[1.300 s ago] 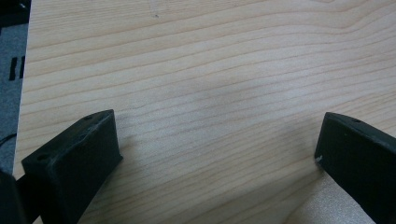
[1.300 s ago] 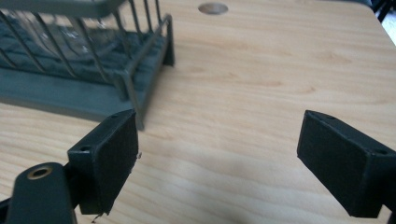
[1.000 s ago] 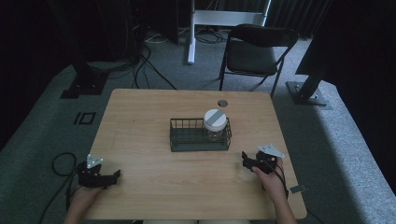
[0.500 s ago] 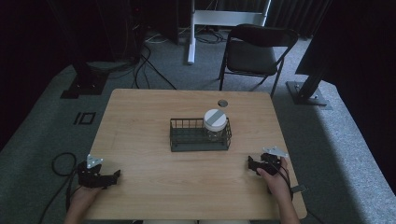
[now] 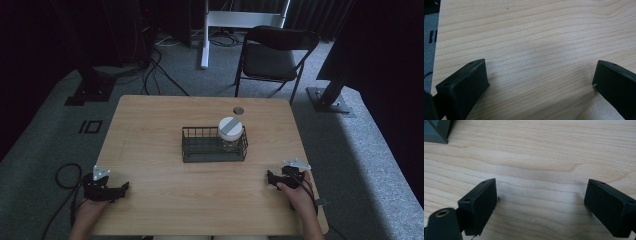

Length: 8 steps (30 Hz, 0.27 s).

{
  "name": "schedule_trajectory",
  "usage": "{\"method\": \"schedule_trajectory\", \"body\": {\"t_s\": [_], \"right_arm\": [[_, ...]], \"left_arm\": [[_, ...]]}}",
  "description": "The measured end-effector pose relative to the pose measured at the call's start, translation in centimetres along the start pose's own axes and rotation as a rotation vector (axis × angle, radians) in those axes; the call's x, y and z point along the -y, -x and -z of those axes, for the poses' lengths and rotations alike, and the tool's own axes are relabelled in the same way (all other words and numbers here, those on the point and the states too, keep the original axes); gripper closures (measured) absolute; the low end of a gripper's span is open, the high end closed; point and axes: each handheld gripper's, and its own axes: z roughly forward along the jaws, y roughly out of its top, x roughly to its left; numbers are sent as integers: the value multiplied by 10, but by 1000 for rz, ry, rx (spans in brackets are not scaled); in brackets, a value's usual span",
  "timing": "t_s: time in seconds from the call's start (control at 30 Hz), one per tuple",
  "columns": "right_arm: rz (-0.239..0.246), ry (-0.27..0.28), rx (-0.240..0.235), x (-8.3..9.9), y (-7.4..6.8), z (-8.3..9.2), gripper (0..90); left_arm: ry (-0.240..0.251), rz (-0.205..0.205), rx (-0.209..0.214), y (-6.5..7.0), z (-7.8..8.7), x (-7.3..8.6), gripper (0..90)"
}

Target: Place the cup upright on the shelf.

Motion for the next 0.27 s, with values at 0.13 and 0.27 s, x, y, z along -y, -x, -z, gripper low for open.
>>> {"method": "schedule_trajectory", "body": {"t_s": [0.13, 0.27], "right_arm": [[0, 0, 0, 0, 0, 0, 108], [-1, -1, 0, 0, 0, 0, 108]], "left_arm": [[-2, -7, 3, 0, 0, 0, 2], [-2, -6, 4, 0, 0, 0, 2]]}}
